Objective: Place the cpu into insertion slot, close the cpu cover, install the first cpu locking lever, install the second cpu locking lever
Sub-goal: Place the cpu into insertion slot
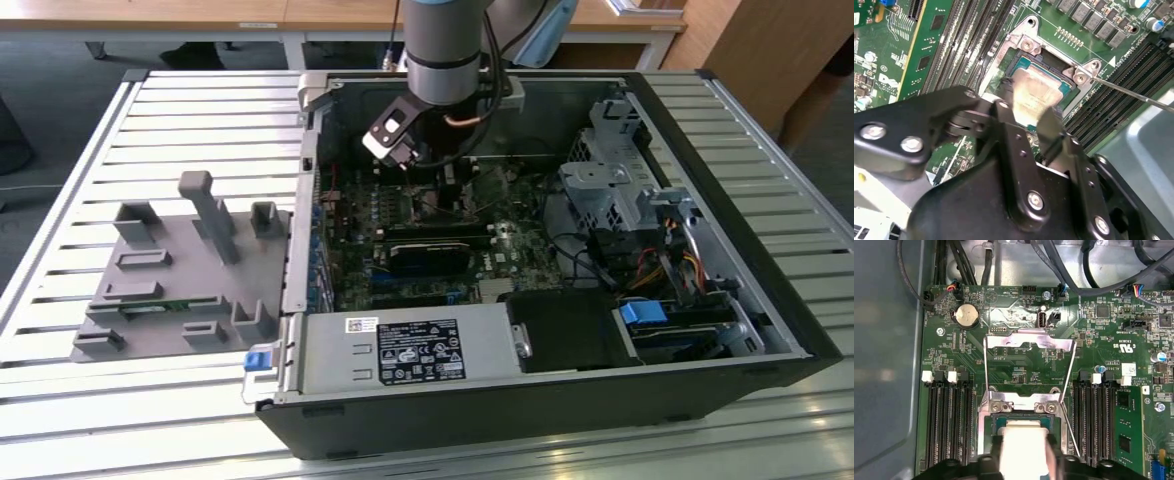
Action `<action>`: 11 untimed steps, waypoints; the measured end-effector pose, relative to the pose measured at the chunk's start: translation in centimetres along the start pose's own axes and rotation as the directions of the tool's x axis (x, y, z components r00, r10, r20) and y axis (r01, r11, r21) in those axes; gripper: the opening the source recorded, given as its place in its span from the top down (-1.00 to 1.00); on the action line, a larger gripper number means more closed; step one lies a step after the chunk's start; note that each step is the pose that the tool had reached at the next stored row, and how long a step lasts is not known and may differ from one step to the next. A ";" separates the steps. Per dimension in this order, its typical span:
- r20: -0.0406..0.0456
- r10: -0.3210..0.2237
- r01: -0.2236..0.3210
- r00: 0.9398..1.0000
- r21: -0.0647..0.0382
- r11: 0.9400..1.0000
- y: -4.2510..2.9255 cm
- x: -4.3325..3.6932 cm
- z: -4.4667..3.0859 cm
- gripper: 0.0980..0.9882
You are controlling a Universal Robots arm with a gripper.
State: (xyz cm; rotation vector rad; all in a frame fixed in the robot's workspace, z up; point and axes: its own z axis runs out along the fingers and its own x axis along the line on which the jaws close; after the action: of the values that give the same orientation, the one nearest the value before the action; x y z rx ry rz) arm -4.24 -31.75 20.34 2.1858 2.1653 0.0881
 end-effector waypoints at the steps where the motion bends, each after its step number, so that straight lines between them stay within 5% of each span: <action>1: 0.000 0.000 0.000 1.000 0.001 1.000 0.01 0.00 -0.06 0.28; 5: 0.000 0.000 0.000 1.000 0.001 1.000 0.03 0.00 -0.26 0.54; 8: 0.000 0.000 0.000 1.000 0.001 1.000 0.04 0.00 -0.35 0.94; 11: 0.000 0.000 0.000 1.000 0.001 1.000 0.05 0.00 -0.43 0.98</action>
State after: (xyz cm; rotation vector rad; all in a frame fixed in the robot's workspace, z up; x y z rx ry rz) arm -4.23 -31.75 20.78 2.1865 2.1660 0.0866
